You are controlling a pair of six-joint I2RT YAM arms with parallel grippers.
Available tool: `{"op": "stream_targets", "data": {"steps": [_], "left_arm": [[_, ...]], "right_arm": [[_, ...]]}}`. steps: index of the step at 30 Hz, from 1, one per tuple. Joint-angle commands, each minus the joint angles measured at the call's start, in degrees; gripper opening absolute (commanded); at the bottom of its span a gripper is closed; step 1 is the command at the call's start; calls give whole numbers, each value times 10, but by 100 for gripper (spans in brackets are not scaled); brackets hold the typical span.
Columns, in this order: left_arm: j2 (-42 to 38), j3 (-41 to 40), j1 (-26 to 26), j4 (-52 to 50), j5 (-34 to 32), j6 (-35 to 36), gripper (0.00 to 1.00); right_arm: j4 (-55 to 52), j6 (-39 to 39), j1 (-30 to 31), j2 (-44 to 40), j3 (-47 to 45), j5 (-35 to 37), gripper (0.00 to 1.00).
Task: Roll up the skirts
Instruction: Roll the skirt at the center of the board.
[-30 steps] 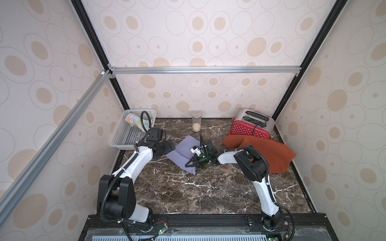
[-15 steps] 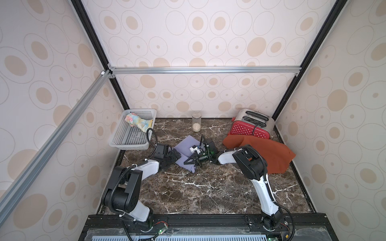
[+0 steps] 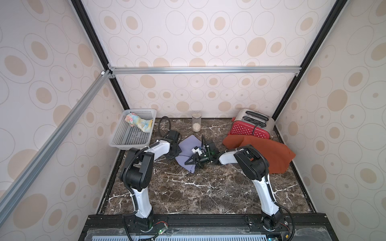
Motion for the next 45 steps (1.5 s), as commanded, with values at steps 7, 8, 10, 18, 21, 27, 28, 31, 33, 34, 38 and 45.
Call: {"op": "stream_targets", "data": {"steps": [7, 8, 10, 18, 21, 27, 28, 31, 33, 34, 38, 45], "left_arm": [[157, 211, -5, -318, -66, 163, 3], [167, 224, -6, -333, -75, 166, 2], [182, 253, -10, -364, -96, 176, 2], [274, 379, -34, -479, -138, 197, 2], [293, 402, -41, -499, -147, 198, 2], [321, 438, -50, -532, -165, 202, 1], [326, 443, -51, -537, -165, 202, 2], [327, 450, -51, -540, -155, 206, 8], [321, 453, -51, -540, -146, 210, 16], [317, 457, -51, -539, -137, 213, 20], [289, 488, -48, -538, -113, 215, 43], [186, 526, -10, -468, -32, 186, 85]], "right_arm": [[-143, -368, 76, -217, -124, 487, 69], [-138, -411, 107, -228, -130, 549, 69], [-109, -497, 173, -233, -140, 668, 69], [-149, -584, 303, -123, -15, 873, 76], [-213, -538, 310, -83, 46, 887, 85], [-352, -441, 304, 7, 166, 926, 86], [-351, -430, 301, 14, 169, 910, 77], [-354, -382, 284, 16, 161, 854, 45], [-332, -356, 269, 3, 135, 809, 30], [-317, -345, 262, -8, 116, 788, 23], [-209, -304, 233, -55, 21, 684, 0], [-14, -168, 147, -91, -109, 419, 0]]}}
